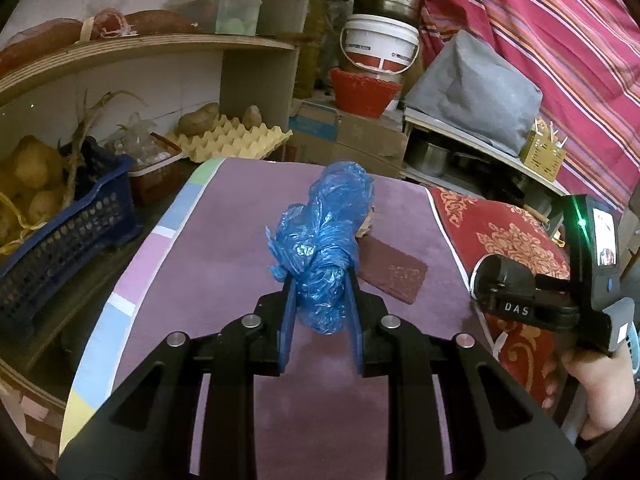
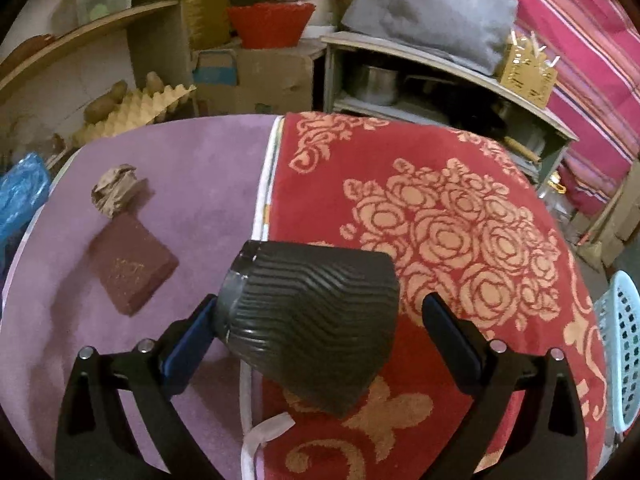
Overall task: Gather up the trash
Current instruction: 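Grasp the black ribbed cup with the right tool while the left tool holds the blue bag, then carry the blue bag and black cup over the blue basket and open both tools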
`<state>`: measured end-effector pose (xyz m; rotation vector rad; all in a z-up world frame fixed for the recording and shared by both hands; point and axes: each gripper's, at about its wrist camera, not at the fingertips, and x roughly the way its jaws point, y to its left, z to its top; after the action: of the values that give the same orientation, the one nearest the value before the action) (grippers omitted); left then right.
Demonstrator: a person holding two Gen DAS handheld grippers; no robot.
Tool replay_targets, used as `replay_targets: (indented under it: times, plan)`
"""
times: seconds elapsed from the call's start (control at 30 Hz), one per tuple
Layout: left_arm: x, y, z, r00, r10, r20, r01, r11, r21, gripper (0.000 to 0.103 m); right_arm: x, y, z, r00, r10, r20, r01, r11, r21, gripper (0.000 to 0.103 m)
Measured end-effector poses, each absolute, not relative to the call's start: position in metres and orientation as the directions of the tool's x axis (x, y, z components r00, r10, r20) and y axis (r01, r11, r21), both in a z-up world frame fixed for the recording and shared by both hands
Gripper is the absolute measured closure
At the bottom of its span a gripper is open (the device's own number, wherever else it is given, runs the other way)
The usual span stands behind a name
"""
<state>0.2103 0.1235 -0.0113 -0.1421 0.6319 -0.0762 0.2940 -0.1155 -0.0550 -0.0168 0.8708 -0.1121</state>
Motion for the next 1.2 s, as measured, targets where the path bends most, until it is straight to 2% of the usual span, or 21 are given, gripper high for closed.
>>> replay_targets:
  times: [0.03, 0.1, 0.4, 0.67, 0.77, 0.83, 0.93, 1.1, 1.2]
  plan:
    - [0.211, 0.123, -0.011, 0.804, -0.115, -0.583, 0.029, 0.988, -0.155, 0.082, 0.294, -0.116, -0.056, 0.638, -0.092, -0.764, 0.081, 0.995, -0.052, 0.016]
    - [0.212, 0.121, -0.011, 0.804, -0.118, -0.583, 0.033, 0.987, -0.155, 0.082, 0.294, -0.117, -0.056, 0.636, -0.067, -0.769, 0.069, 0.997, -0.030, 0.021]
    - [0.216, 0.109, -0.008, 0.802, -0.121, -0.584, 0.041, 0.988, -0.149, 0.082, 0.282, -0.146, -0.042, 0.681, -0.063, -0.729, 0.068, 0.997, -0.024, 0.022]
    - [0.214, 0.071, 0.000, 0.804, -0.146, -0.577, 0.085, 0.988, -0.131, 0.082, 0.239, -0.217, -0.010, 0.728, -0.109, -0.677, 0.105, 0.993, -0.047, 0.022]
    - [0.212, 0.050, 0.006, 0.806, -0.169, -0.567, 0.114, 0.985, -0.131, 0.082, 0.219, -0.252, 0.003, 0.743, -0.134, -0.655, 0.134, 0.990, -0.050, 0.028]
    - [0.210, 0.036, 0.009, 0.807, -0.183, -0.561, 0.133, 0.983, -0.130, 0.081, 0.204, -0.278, 0.010, 0.749, -0.158, -0.643, 0.165, 0.985, -0.051, 0.041]
    - [0.207, 0.011, 0.013, 0.804, -0.218, -0.553, 0.172, 0.976, -0.135, 0.081, 0.190, -0.317, 0.010, 0.745, -0.138, -0.652, 0.179, 0.984, -0.005, 0.047]
    - [0.207, -0.018, 0.012, 0.789, -0.263, -0.556, 0.204, 0.965, -0.167, 0.081, 0.181, -0.349, -0.017, 0.717, -0.088, -0.691, 0.173, 0.984, 0.054, 0.047]
    - [0.207, -0.030, 0.012, 0.787, -0.259, -0.560, 0.210, 0.966, -0.151, 0.081, 0.179, -0.350, -0.020, 0.724, -0.084, -0.684, 0.157, 0.987, 0.045, 0.047]
